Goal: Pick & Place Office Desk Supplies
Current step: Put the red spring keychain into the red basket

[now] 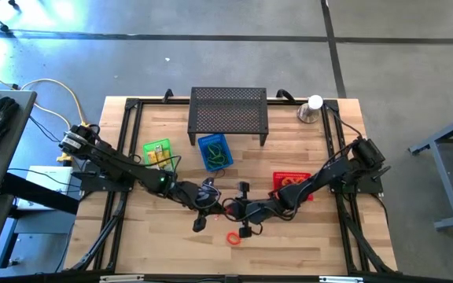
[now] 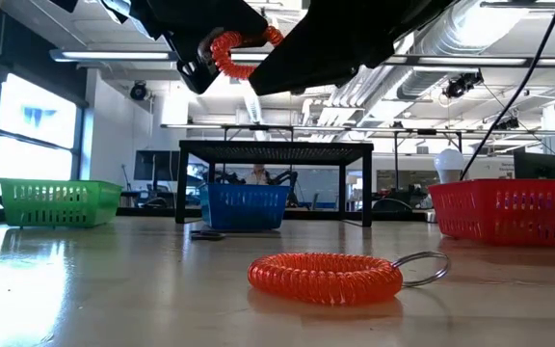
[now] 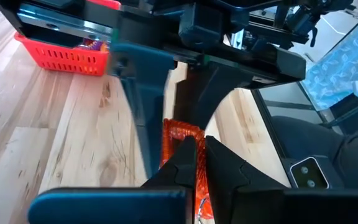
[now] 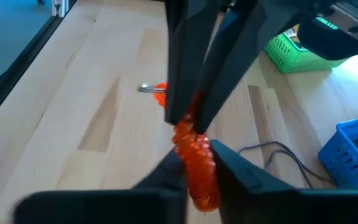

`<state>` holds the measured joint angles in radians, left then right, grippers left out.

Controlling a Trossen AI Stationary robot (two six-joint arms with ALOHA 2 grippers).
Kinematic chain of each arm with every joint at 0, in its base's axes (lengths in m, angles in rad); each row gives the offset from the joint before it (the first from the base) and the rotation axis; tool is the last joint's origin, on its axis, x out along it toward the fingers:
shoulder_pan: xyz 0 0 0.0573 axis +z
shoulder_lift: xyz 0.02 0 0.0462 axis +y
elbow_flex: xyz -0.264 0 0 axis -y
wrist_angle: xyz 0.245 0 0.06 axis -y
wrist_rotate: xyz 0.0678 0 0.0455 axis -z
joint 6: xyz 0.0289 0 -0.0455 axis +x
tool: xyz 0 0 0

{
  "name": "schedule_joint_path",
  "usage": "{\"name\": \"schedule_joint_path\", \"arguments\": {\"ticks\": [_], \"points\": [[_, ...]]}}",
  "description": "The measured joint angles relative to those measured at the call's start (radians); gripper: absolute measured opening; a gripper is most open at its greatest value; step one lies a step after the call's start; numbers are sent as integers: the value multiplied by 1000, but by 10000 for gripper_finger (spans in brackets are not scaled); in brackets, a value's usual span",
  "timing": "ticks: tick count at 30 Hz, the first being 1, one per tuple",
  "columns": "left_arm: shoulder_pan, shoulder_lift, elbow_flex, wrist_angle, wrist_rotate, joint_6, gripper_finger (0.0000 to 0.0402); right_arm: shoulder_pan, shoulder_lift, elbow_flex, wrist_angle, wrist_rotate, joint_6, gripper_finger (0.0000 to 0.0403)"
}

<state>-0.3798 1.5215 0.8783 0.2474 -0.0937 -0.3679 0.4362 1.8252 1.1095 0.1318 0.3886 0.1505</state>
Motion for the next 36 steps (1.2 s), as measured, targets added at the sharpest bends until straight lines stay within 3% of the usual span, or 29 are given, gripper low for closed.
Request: {"name": "schedule_joint_path", "arguments": {"ticks": [2, 7, 14, 18, 22, 27, 36], "points": [[0, 0, 0, 0, -1, 0, 9, 3, 0, 0, 0, -2, -21, 22], [5, 0, 0, 0, -15, 1, 19, 5, 0, 0, 0, -12, -23, 24], [4, 0, 0, -1, -57, 38, 93, 5, 0, 0, -36, -46, -4, 16], [3, 0, 0, -1, -59, 11, 130, 5, -1, 0, -138, -59, 72, 17], [3, 0, 0, -8, -58, 6, 142, 9, -23, 2, -300, -37, 164, 17], [3, 0, 0, -64, -58, 7, 143, 44, -86, 3, -602, 68, 370, 17], [3, 0, 0, -117, -58, 12, 144, 198, -192, 0, -1104, 266, 958, 18]]}}
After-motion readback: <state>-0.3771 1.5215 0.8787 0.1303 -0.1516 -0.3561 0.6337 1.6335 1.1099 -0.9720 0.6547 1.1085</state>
